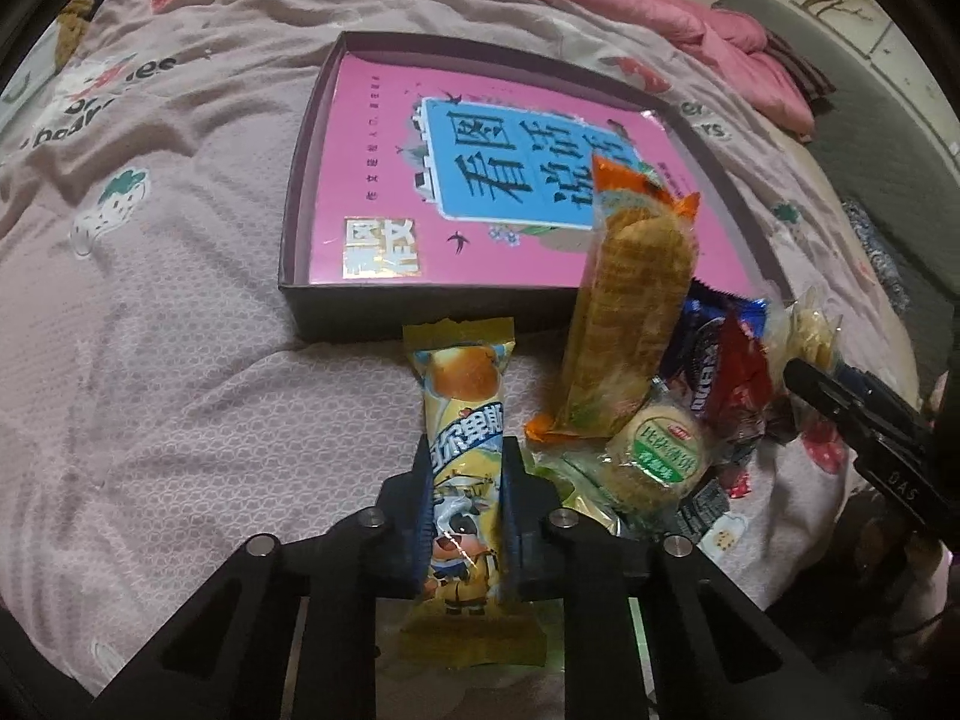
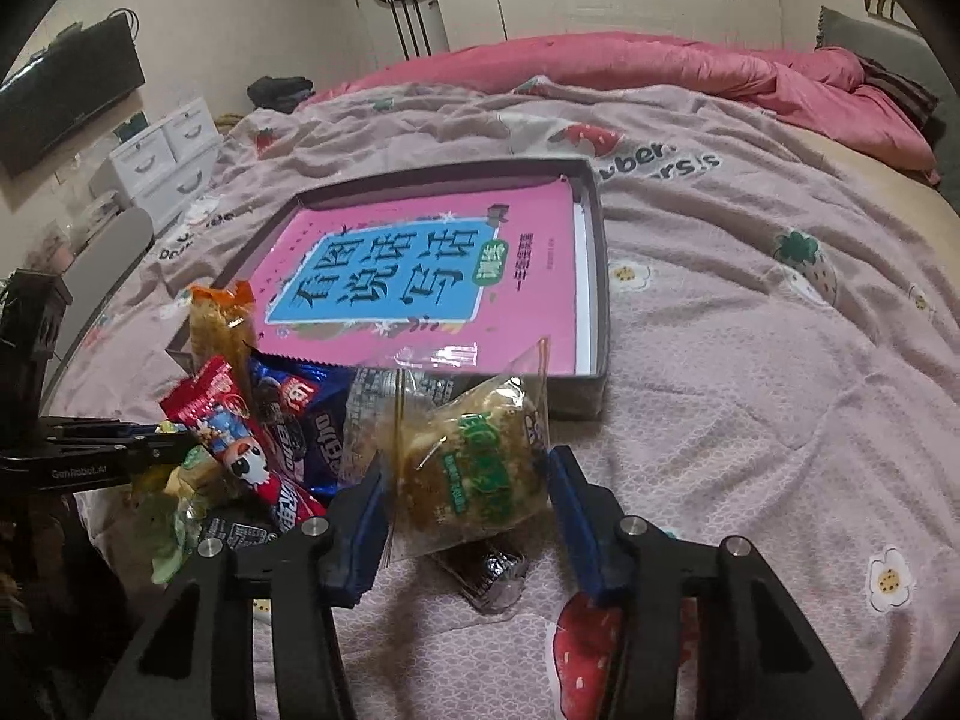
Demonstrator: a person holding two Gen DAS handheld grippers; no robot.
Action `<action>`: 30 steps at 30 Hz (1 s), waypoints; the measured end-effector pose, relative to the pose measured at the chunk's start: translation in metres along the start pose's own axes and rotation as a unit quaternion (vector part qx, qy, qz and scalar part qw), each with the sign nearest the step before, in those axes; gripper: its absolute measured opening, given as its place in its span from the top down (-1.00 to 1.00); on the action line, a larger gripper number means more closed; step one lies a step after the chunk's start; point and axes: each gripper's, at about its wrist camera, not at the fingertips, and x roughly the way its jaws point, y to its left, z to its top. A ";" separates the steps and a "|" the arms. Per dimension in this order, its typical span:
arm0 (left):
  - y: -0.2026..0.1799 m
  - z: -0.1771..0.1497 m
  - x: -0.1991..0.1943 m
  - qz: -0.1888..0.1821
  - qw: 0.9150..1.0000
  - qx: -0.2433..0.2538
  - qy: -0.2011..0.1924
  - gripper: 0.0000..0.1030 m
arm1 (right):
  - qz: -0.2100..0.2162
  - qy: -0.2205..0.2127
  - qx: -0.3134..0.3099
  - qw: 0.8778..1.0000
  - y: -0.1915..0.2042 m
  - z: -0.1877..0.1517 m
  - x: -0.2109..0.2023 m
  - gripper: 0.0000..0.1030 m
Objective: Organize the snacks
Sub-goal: 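Carry the yellow stick over the tray with the left tool while the right tool carries the cookie bag there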
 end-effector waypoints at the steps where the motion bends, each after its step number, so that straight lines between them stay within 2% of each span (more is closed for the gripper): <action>1: 0.000 0.000 -0.002 -0.003 1.000 0.000 -0.002 0.66 | -0.001 -0.006 0.002 1.000 -0.001 0.000 -0.003 0.02; 9: -0.003 0.001 -0.022 -0.020 0.999 0.004 -0.028 0.68 | 0.000 -0.050 0.025 0.998 -0.009 0.005 -0.025 0.02; 15: -0.003 0.005 -0.051 -0.021 0.997 0.006 -0.072 0.68 | -0.003 -0.079 0.021 0.997 -0.007 0.014 -0.034 0.02; 23: 0.001 0.031 -0.056 0.002 0.994 0.003 -0.106 0.68 | -0.001 -0.096 0.020 0.995 -0.004 0.034 -0.028 0.02; 30: 0.007 0.055 -0.043 0.024 0.993 -0.004 -0.115 0.68 | -0.005 -0.094 0.029 0.995 -0.009 0.045 -0.012 0.02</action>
